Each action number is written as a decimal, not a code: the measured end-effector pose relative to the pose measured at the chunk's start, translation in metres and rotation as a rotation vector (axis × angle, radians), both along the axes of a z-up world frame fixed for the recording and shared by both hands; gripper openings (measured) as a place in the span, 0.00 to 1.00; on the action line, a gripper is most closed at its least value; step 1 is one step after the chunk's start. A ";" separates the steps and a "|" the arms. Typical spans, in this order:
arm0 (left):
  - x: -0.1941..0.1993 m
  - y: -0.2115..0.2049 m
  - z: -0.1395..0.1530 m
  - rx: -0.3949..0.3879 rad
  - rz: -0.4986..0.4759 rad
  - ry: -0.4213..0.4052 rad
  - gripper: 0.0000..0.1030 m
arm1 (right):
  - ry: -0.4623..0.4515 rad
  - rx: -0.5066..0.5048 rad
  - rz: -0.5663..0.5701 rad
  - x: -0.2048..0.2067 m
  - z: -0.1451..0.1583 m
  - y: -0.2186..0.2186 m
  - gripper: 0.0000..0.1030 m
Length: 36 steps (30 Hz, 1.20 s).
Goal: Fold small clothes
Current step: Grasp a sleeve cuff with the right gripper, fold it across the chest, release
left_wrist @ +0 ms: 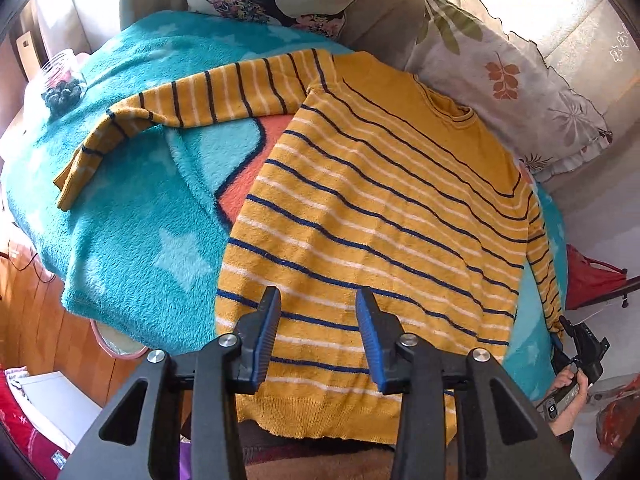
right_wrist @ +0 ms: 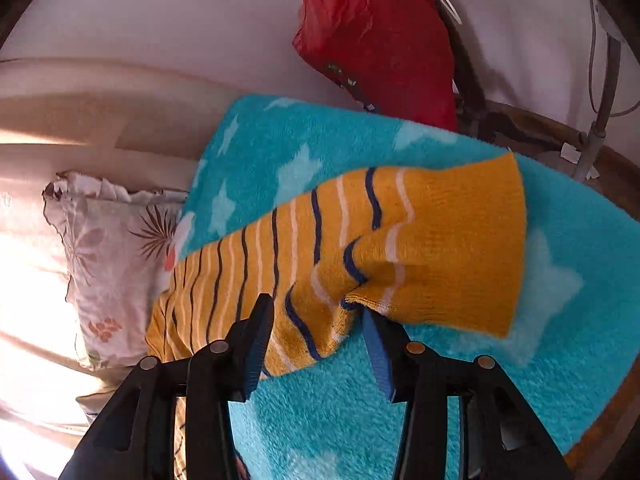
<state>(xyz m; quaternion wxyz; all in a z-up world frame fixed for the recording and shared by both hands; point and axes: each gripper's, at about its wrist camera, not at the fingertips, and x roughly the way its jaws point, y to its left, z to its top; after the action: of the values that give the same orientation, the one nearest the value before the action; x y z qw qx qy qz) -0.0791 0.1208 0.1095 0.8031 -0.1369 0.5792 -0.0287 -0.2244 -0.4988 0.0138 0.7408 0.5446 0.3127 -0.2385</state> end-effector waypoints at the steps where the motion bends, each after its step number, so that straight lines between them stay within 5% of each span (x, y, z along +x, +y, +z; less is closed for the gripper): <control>1: 0.000 0.001 0.000 0.003 0.001 0.000 0.36 | 0.002 0.007 -0.001 0.003 -0.001 -0.004 0.19; 4: -0.002 0.007 0.000 0.006 0.010 0.000 0.37 | -0.008 0.001 0.000 -0.002 0.003 -0.013 0.13; 11: 0.008 0.015 -0.013 -0.060 0.007 0.023 0.38 | 0.087 -0.237 -0.066 -0.011 0.064 -0.031 0.04; 17: 0.020 0.022 -0.015 -0.101 -0.036 0.003 0.38 | 0.099 -0.384 0.077 0.036 0.111 0.015 0.04; 23: 0.028 0.063 -0.017 -0.117 -0.002 -0.004 0.38 | 0.065 -0.453 0.257 0.101 0.137 0.096 0.04; 29: 0.034 0.116 -0.022 -0.131 0.058 -0.006 0.39 | -0.018 -0.472 0.535 0.191 0.142 0.224 0.04; 33: 0.036 0.152 -0.026 -0.128 0.098 -0.003 0.39 | -0.026 -0.465 0.756 0.250 0.118 0.327 0.04; 36: 0.040 0.177 -0.032 -0.143 0.132 0.013 0.39 | 0.041 -0.433 0.994 0.287 0.071 0.403 0.05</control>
<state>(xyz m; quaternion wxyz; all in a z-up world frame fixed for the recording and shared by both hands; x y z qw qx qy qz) -0.0390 0.2982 0.0778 0.7877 -0.2321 0.5705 -0.0163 0.0629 -0.0954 0.0849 0.8533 0.1613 0.4907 0.0711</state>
